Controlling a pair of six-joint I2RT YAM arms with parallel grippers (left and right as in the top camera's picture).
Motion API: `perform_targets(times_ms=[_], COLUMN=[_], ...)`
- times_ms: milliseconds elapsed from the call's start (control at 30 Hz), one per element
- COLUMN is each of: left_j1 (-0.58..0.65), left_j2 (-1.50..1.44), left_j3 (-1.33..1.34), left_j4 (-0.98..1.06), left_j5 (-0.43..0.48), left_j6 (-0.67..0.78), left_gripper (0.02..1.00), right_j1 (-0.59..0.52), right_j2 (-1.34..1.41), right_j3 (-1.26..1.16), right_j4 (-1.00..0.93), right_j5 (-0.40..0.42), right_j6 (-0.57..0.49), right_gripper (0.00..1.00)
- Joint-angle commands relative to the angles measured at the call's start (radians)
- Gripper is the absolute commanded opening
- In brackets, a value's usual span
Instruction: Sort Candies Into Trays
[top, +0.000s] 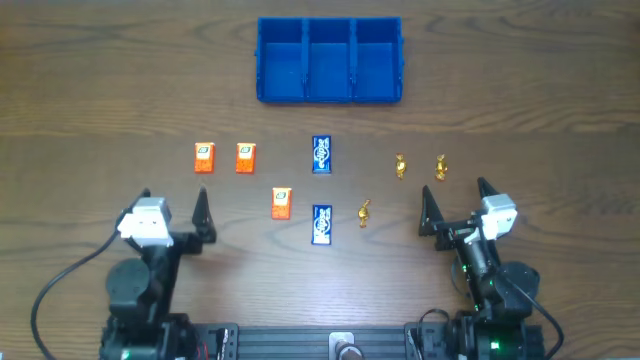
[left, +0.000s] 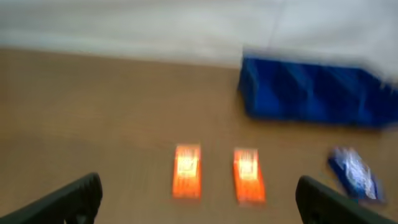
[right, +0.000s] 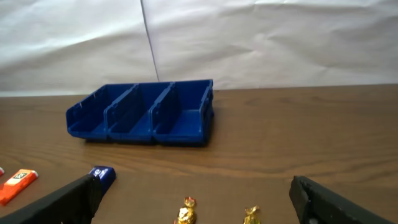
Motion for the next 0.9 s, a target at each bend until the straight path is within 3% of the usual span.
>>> perform_targets(times_ms=[33, 167, 333, 500, 900], left_j1=[0.003, 0.003, 0.003, 0.003, 0.001], left_j2=[0.031, 0.121, 0.324, 0.653, 1.268], left_j3=[0.329, 0.583, 0.789, 0.987, 1.056], left_j4=[-0.335, -0.493, -0.507, -0.559, -0.545], left_j5=[-0.058, -0.058, -0.016, -0.048, -0.027], left_j6=[0.022, 0.026, 0.013, 0.014, 0.021], left_gripper=[0.998, 1.0, 1.0, 1.0, 1.0], right_j1=[-0.003, -0.003, -0.003, -0.003, -0.003], right_j2=[-0.006, -0.006, -0.006, -0.006, -0.006], right_j3=[-0.003, -0.003, -0.003, -0.003, -0.003], right_j4=[-0.003, -0.003, -0.002, -0.003, -0.003], right_j5=[0.005, 0.005, 0.005, 0.005, 0.005], right_j6=[0.006, 0.007, 0.007, 0.006, 0.007], right_gripper=[0.998, 1.0, 1.0, 1.0, 1.0])
